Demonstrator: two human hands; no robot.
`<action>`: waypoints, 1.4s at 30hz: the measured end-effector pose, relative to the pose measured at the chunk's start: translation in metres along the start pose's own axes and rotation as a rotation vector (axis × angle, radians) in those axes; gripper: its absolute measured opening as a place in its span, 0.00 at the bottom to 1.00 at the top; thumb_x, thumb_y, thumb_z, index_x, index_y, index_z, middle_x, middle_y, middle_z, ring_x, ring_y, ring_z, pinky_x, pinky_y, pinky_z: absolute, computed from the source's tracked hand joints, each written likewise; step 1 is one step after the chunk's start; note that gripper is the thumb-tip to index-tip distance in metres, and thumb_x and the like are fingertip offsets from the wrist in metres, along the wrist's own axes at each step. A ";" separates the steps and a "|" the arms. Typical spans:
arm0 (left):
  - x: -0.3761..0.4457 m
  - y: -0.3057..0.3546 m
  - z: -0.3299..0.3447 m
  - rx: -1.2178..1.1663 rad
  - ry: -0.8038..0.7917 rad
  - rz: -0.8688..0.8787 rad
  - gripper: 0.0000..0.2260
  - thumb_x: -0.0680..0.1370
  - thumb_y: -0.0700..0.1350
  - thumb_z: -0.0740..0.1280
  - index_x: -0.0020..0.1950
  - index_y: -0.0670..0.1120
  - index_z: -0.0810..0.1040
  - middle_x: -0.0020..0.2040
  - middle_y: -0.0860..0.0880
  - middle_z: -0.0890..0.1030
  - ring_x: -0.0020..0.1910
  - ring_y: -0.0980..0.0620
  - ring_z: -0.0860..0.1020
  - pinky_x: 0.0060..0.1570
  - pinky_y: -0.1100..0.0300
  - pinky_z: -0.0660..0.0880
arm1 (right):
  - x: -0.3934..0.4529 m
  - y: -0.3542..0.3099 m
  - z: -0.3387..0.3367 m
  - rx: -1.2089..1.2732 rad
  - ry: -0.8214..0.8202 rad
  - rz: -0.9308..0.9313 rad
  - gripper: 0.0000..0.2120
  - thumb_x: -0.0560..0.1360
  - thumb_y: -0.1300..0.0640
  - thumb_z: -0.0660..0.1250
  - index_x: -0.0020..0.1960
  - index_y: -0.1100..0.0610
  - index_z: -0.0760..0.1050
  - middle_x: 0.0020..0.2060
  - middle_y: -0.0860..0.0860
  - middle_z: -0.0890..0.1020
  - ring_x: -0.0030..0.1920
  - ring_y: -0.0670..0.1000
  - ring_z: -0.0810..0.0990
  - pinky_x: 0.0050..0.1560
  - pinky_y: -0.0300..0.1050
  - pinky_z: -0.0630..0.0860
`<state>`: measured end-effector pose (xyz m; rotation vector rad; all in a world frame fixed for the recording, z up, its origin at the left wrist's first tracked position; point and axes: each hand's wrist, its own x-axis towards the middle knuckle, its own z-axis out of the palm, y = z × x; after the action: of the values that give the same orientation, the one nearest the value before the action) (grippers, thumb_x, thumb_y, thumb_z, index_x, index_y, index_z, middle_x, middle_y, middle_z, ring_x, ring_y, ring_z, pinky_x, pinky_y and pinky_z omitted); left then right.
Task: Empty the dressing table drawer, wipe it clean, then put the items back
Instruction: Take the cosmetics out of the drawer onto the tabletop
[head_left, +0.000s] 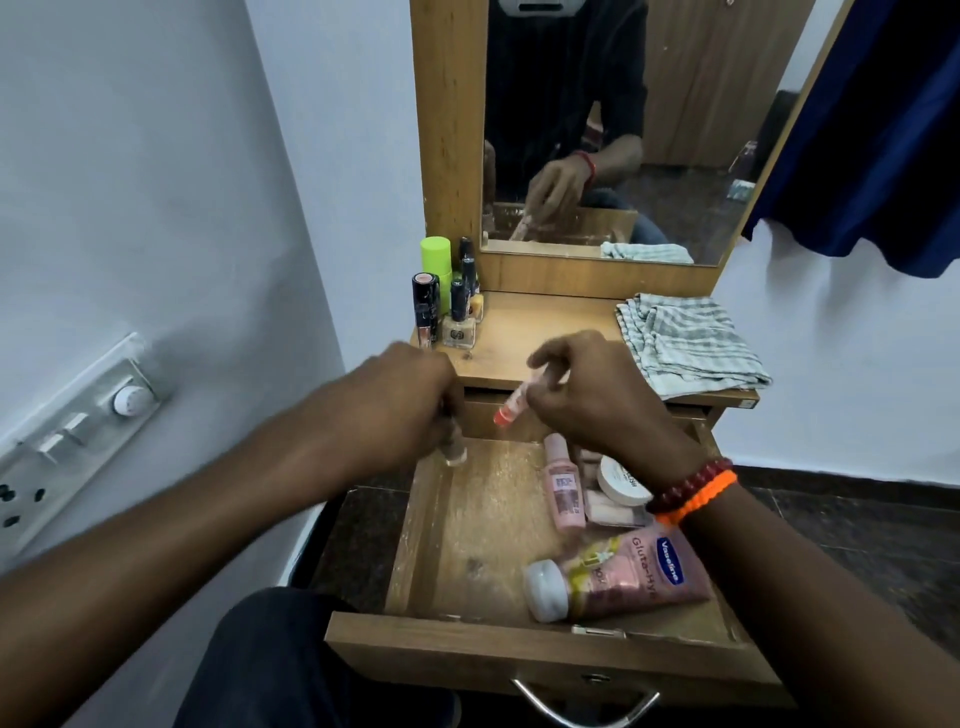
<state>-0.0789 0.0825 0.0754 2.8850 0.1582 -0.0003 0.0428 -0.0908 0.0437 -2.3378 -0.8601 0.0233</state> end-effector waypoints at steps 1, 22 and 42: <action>0.007 -0.001 -0.009 0.007 0.055 0.009 0.08 0.76 0.42 0.74 0.54 0.50 0.87 0.48 0.49 0.85 0.43 0.53 0.83 0.47 0.56 0.81 | 0.009 -0.004 -0.004 0.012 0.042 -0.024 0.11 0.74 0.58 0.73 0.57 0.55 0.81 0.45 0.50 0.85 0.47 0.48 0.80 0.37 0.33 0.72; 0.086 -0.018 -0.013 0.116 0.367 0.024 0.11 0.76 0.34 0.69 0.56 0.44 0.76 0.49 0.42 0.77 0.44 0.40 0.78 0.41 0.44 0.79 | 0.083 -0.032 0.009 0.027 0.184 -0.153 0.12 0.66 0.64 0.78 0.38 0.53 0.76 0.39 0.52 0.81 0.45 0.54 0.81 0.37 0.43 0.79; 0.082 -0.017 -0.018 0.011 0.374 0.046 0.12 0.72 0.38 0.74 0.53 0.44 0.78 0.43 0.46 0.78 0.41 0.42 0.79 0.40 0.45 0.79 | 0.077 -0.042 0.018 0.179 0.163 -0.182 0.08 0.68 0.68 0.74 0.40 0.62 0.76 0.34 0.54 0.82 0.37 0.53 0.84 0.35 0.53 0.84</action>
<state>0.0005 0.1118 0.0871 2.8687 0.1598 0.5485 0.0755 -0.0112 0.0682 -2.0566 -0.9444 -0.1587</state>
